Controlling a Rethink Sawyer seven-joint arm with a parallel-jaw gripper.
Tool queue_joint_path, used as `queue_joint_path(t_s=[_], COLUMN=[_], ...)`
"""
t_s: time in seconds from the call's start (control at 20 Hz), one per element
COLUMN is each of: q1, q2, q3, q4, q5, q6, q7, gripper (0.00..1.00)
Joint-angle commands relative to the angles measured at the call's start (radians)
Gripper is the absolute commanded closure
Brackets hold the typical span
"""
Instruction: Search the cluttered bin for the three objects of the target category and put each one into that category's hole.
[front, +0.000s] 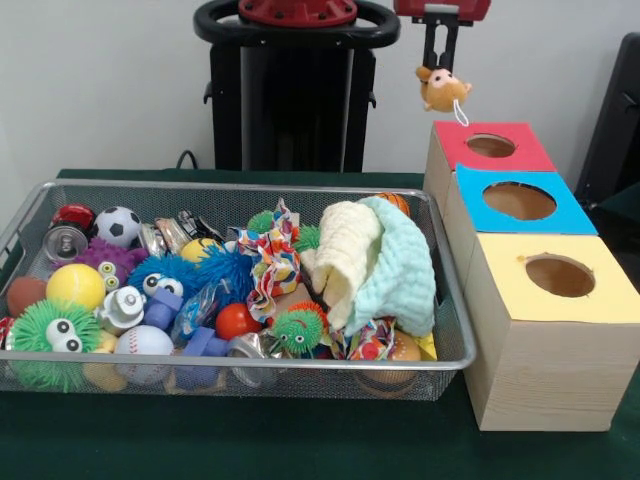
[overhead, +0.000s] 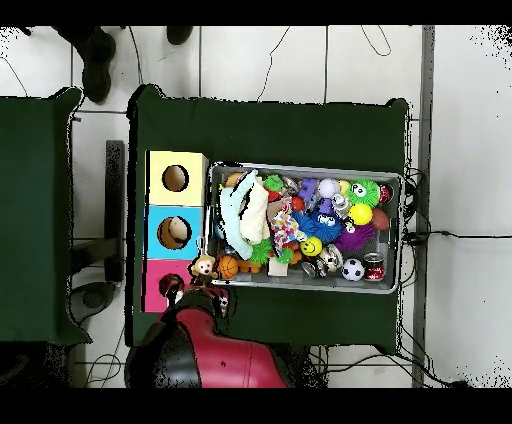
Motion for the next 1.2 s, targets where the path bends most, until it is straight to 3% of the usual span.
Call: queue_joint_path(t_s=[0.05,0.55,0.9,1.2], q1=[0.010,0.003,0.067,0.105], q2=[0.066,0.128,0.190,0.188], q3=[-0.001,0.040,0.022,0.001], q4=[0.053,0.036,-0.006,-0.017], q5=[0.082,0.096,0.152,0.194], q6=[-0.061,-0.149,-0.180,-0.164], q7=[0.291,0.325,0.342,0.336], gripper=[1.00,1.00,1.00,1.00])
